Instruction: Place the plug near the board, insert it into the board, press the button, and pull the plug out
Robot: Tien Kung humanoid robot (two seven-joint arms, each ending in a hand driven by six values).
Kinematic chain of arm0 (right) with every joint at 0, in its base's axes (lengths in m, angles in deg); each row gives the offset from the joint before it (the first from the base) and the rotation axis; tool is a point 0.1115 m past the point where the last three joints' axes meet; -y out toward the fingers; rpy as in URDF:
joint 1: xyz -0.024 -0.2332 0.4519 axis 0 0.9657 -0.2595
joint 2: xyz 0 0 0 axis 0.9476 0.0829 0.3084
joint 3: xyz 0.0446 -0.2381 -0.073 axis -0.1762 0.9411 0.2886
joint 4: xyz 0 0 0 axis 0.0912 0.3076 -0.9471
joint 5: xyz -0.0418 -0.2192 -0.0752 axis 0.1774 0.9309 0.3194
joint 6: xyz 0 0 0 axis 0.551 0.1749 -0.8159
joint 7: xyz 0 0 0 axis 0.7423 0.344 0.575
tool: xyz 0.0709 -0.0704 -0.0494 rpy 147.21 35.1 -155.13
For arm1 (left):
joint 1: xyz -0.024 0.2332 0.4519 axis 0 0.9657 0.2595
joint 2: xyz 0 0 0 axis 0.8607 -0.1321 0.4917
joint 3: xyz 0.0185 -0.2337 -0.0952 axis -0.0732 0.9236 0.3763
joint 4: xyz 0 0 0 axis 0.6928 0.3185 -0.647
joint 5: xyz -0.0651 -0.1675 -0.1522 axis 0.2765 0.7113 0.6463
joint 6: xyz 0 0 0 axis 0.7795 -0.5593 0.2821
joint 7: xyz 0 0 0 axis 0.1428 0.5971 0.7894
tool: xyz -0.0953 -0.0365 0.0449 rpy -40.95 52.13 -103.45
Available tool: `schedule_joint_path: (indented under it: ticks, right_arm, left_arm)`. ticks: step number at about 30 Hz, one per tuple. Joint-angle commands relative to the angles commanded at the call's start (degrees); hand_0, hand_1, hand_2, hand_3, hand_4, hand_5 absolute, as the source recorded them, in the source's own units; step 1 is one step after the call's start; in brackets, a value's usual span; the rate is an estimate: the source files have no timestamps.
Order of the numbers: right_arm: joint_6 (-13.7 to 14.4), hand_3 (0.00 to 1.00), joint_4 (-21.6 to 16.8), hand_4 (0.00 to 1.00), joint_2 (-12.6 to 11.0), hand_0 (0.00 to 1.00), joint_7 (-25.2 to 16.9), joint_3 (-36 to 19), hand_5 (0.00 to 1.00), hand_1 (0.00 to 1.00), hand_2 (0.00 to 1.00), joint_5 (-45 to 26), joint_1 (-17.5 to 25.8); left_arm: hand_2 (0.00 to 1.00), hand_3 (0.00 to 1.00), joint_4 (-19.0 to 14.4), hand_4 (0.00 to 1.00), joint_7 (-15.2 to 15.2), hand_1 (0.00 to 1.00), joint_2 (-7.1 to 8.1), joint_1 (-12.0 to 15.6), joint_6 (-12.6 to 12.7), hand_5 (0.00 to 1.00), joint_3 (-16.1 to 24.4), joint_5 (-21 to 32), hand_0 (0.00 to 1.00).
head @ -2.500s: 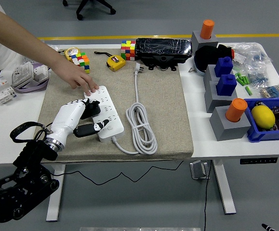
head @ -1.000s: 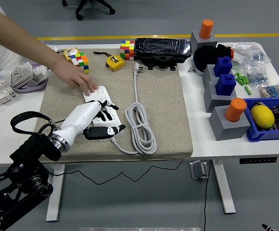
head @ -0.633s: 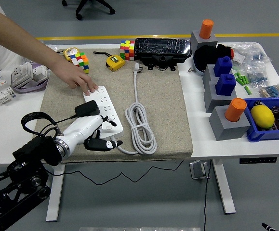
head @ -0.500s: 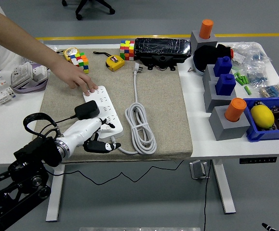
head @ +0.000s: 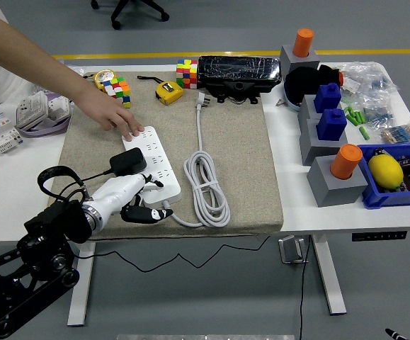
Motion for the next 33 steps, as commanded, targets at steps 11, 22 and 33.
schedule_joint_path:
  ticks: [11,22,33]
  right_arm:
    - [0.0,0.568,0.0,0.992,0.1,0.649,0.0,-0.3,0.561,0.646,0.646,0.1,0.3]
    - [0.0,0.568,0.0,0.992,0.2,0.65,0.0,-0.6,0.561,0.646,0.645,0.2,0.2]
    - [0.0,0.568,0.0,0.993,0.3,0.65,0.0,-0.5,0.561,0.647,0.645,0.2,0.1]
  left_arm:
    - [0.125,0.798,0.7,0.861,-0.8,0.05,-0.14,0.3,-1.3,0.557,-0.2,0.4,0.089]
    - [0.127,0.741,0.7,0.866,1.3,0.054,-0.05,0.4,0.4,0.568,0.3,1.5,0.104]
    - [0.189,0.675,3.0,0.868,18.8,0.087,-0.25,1.0,18.7,0.564,3.0,15.2,0.175]
